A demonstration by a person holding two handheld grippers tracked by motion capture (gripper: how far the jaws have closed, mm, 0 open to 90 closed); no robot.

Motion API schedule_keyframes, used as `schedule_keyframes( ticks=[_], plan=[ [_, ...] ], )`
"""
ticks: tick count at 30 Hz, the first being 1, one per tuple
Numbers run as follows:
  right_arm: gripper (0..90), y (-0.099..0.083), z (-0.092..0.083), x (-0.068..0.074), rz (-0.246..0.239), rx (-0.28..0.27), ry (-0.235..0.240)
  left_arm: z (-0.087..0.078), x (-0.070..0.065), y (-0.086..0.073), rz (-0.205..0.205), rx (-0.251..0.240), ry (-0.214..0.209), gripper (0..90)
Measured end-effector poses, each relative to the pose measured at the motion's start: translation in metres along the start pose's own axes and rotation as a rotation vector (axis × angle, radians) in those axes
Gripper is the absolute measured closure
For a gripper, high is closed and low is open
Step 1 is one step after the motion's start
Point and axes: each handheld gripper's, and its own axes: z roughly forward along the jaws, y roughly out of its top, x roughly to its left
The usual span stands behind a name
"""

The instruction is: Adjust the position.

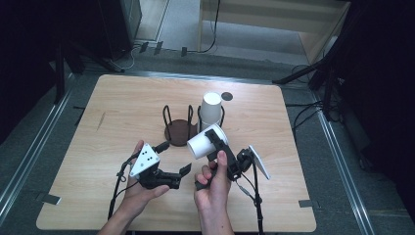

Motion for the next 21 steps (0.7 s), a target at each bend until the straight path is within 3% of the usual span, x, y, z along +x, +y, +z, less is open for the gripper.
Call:
schedule_keyframes(
  ticks=[8, 9, 12, 21],
  plan=[
    [33.0, 0.003, -0.005, 0.008, -0.152, -0.063, -0.008, -0.003, 0.005, -0.002, -0.015, 0.031, -0.001, 0.0],
    [33.0, 0.002, -0.005, 0.009, -0.193, -0.079, -0.016, -0.003, 0.005, -0.002, -0.017, 0.033, 0.001, 0.0],
    [32.7, 0.001, -0.006, 0.011, -0.252, -0.1, -0.023, -0.005, 0.007, -0.003, -0.015, 0.032, 0.008, 0.0],
    [32.3, 0.008, -0.009, 0.018, -0.475, -0.156, -0.108, -0.014, 0.018, -0.008, -0.025, 0.043, 0.047, 0.0]
  ],
)
